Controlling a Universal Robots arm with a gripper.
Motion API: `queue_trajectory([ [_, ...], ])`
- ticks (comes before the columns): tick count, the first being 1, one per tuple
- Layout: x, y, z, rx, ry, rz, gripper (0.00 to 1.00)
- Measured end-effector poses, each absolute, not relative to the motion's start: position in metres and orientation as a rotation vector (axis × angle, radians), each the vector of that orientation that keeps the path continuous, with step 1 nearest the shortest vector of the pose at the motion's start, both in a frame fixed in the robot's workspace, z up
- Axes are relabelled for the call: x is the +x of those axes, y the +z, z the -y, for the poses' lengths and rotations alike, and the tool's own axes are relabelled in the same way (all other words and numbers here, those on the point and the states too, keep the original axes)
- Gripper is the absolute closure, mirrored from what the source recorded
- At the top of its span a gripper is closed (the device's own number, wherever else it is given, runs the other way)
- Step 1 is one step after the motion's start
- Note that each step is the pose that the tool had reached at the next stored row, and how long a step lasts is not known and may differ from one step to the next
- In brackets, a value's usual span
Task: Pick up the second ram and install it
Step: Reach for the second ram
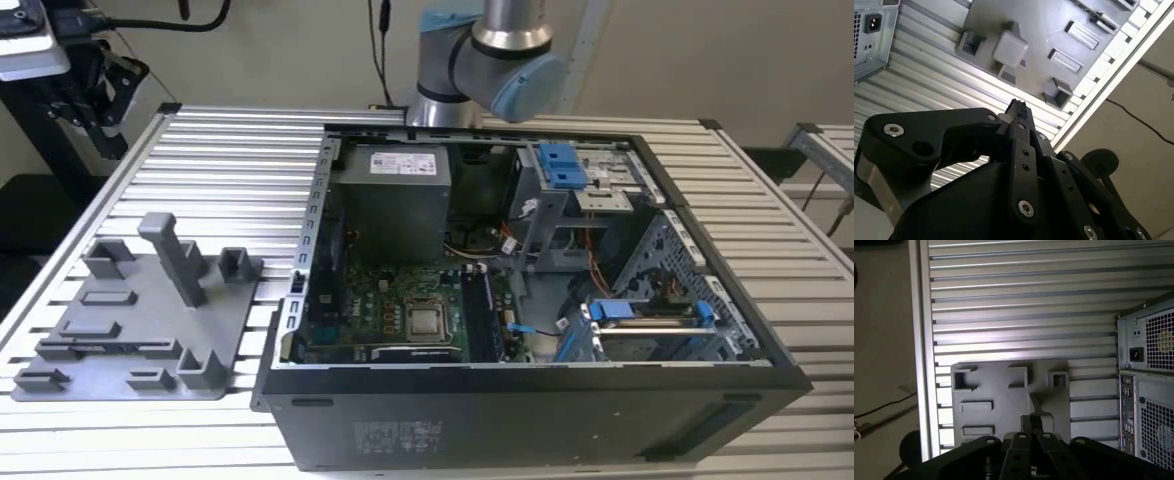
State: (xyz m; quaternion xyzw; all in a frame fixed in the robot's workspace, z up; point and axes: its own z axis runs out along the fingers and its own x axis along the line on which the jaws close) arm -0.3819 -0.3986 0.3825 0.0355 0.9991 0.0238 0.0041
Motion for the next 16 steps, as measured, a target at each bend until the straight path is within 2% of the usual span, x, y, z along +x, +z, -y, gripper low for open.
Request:
queue_trajectory([
  [16,-0.427,0.381,0.399,0.111,0.075,-3.131,0.89],
])
